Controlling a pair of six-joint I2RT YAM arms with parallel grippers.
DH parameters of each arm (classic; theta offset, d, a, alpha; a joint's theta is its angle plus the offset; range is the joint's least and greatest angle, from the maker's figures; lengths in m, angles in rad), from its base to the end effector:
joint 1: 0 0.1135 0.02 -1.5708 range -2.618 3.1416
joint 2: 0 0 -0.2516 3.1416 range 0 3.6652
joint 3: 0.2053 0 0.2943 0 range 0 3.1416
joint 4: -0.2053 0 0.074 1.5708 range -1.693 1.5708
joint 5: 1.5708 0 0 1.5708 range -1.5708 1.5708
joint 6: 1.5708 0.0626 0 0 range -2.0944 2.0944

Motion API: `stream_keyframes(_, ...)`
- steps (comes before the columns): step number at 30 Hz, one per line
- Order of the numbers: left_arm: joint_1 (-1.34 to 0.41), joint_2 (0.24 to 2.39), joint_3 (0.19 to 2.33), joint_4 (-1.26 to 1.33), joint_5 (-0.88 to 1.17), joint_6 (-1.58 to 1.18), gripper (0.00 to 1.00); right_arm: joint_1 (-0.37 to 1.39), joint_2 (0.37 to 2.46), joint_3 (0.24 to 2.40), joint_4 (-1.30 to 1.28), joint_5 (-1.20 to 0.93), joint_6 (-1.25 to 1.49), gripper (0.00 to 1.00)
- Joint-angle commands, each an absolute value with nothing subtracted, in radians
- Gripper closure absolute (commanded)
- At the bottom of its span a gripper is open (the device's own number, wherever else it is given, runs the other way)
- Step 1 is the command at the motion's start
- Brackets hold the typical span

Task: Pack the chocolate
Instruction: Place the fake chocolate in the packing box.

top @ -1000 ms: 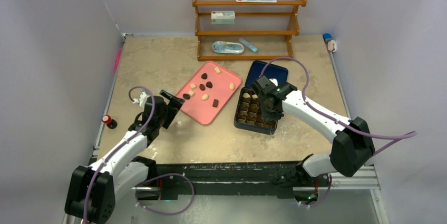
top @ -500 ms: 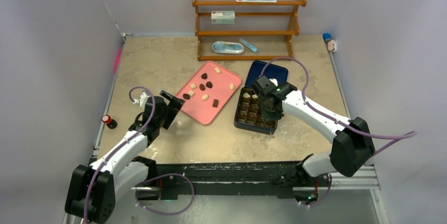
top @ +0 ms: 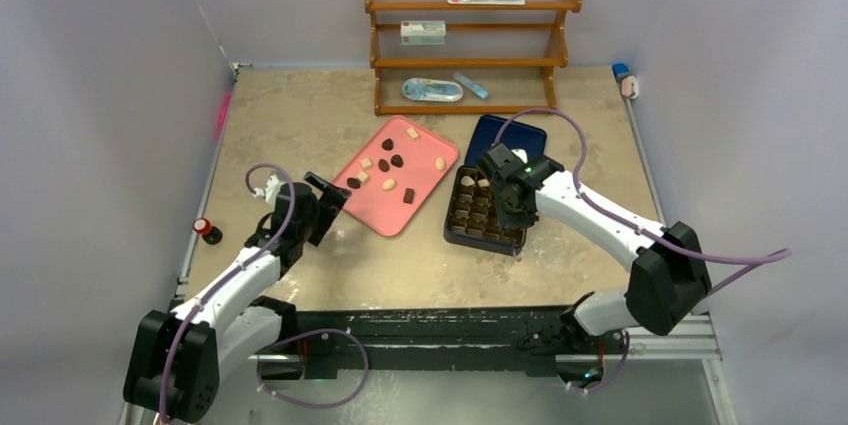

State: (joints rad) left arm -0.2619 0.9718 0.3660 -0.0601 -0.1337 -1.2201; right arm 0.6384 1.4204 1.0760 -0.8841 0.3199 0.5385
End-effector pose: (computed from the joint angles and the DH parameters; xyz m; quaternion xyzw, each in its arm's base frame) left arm 0.2496 -0.0583 0.1225 -0.4396 0.7829 -0.2501 0.3624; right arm 0.2675 0.1740 0.1958 -0.0215 0.9730 -0.0372 0.2270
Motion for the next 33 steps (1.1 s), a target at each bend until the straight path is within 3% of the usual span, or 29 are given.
stream_keyframes(1,-0.255,0.977,0.377,-0.021,-0.124,-1.229,0.0,0.633,1.422,1.076,-0.892,0.317,0.533,0.72)
stream_keyframes(10,-0.255,0.977,0.374,-0.02,-0.126,-1.229,0.0,0.632,1.413,1.078,-0.891,0.314,0.534,0.73)
stream_keyframes(18,-0.255,0.978,0.37,-0.016,-0.124,-1.233,0.0,0.631,1.392,1.095,-0.9,0.313,0.524,0.86)
stream_keyframes(33,-0.255,0.982,0.367,-0.014,-0.123,-1.245,0.0,0.65,1.366,1.207,-0.888,0.282,0.428,0.88)
